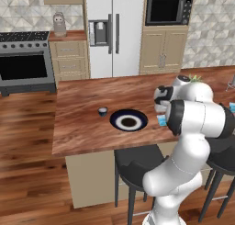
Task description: Place two yogurt containers on each plate.
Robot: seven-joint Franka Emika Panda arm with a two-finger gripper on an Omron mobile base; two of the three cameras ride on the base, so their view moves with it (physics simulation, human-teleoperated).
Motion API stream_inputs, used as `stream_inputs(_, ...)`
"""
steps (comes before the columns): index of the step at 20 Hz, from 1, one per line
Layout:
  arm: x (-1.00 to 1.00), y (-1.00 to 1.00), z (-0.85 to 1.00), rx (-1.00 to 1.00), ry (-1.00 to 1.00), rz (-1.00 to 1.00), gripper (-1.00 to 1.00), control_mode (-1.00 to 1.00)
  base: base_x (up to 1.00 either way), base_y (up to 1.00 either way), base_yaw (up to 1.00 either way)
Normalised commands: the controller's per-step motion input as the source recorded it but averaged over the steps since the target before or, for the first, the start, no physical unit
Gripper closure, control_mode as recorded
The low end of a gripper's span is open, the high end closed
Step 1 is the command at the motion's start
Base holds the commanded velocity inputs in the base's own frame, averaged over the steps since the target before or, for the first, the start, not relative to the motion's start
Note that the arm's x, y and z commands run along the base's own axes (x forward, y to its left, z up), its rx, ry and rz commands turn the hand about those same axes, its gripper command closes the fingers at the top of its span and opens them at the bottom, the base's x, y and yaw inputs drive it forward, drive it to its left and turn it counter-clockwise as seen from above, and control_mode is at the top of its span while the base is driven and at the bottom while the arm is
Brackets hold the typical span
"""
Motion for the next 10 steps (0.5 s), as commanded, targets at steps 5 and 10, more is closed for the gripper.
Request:
stream_inputs(5,0.09,0.0,-0.24,-0.04,0.02,0.01,-1.0,-1.0,0.0,0.0,0.0)
stream_inputs(10,0.11,0.0,-0.06,0.0,0.0,0.0,-1.0,-1.0,0.0,0.0,0.0)
